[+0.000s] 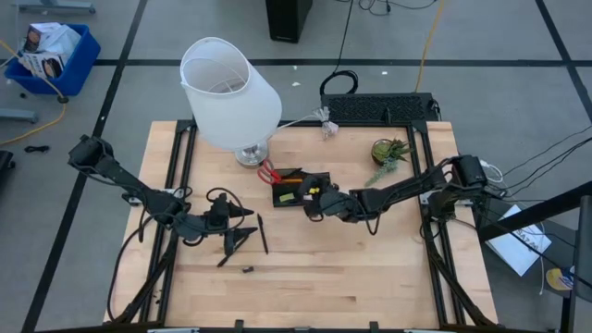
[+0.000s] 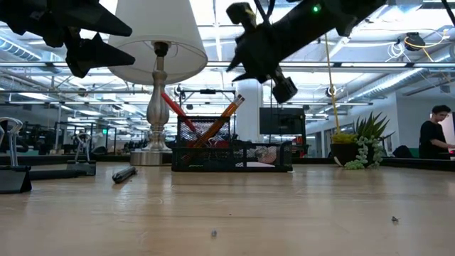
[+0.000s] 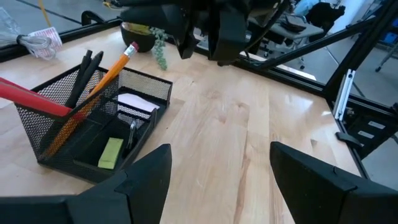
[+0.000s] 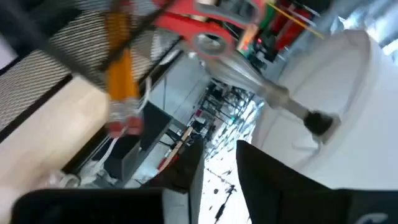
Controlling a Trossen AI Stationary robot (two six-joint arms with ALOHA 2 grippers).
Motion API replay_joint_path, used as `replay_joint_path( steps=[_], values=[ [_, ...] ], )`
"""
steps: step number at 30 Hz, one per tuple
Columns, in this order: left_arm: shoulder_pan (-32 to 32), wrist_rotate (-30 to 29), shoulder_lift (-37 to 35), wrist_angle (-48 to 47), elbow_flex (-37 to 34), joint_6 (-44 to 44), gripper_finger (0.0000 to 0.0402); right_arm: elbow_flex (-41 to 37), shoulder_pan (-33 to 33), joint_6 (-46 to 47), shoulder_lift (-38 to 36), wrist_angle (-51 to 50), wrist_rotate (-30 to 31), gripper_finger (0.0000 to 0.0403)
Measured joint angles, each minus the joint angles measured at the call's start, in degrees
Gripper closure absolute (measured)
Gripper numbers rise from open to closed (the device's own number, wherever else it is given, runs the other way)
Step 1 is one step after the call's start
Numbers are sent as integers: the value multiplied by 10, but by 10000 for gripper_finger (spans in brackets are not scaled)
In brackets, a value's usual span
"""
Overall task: Pick and place office supplies into organizer
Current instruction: Put the bottom right black pen into the top left compartment of the desk organizer, then put the bottom black binder clip into the bottom left compartment of the desk organizer
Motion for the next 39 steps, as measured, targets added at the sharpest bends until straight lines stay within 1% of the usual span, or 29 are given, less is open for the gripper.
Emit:
replay_joint_path(
  steps=[4,6,9,12,13,17,19,22,23,25,26,29,31,36,39],
  values=[
    [0,0,0,0,0,-4,128,0,2,20,0,3,2,291],
    [0,0,0,0,0,-5,128,0,3,21,0,15,20,280],
    [0,0,0,0,0,-6,128,0,11,69,0,100,85,270],
    [0,0,0,0,0,-7,128,0,29,87,-3,211,142,265],
    [0,0,0,0,0,-9,128,0,38,107,-6,236,151,264],
    [0,0,0,0,0,-29,128,0,72,196,-9,321,152,266],
    [0,-1,4,1,0,-37,128,0,82,247,-9,328,151,268],
    [0,-1,14,0,0,-52,128,0,94,372,-9,307,161,270],
    [0,0,18,3,0,-53,128,-3,101,416,-9,293,158,270],
    [0,0,30,5,0,-56,128,-19,118,502,-9,274,127,269],
    [0,0,33,6,0,-56,128,-32,128,550,-9,272,102,268],
    [0,0,42,21,1,-53,128,-77,159,671,-9,272,-9,267],
    [0,0,45,20,1,-52,128,-101,179,742,-9,270,-53,267],
    [0,0,45,20,1,-51,128,-163,225,861,-38,264,-104,266],
    [0,2,45,18,1,-51,128,-209,250,903,-81,259,-120,266]
  ],
)
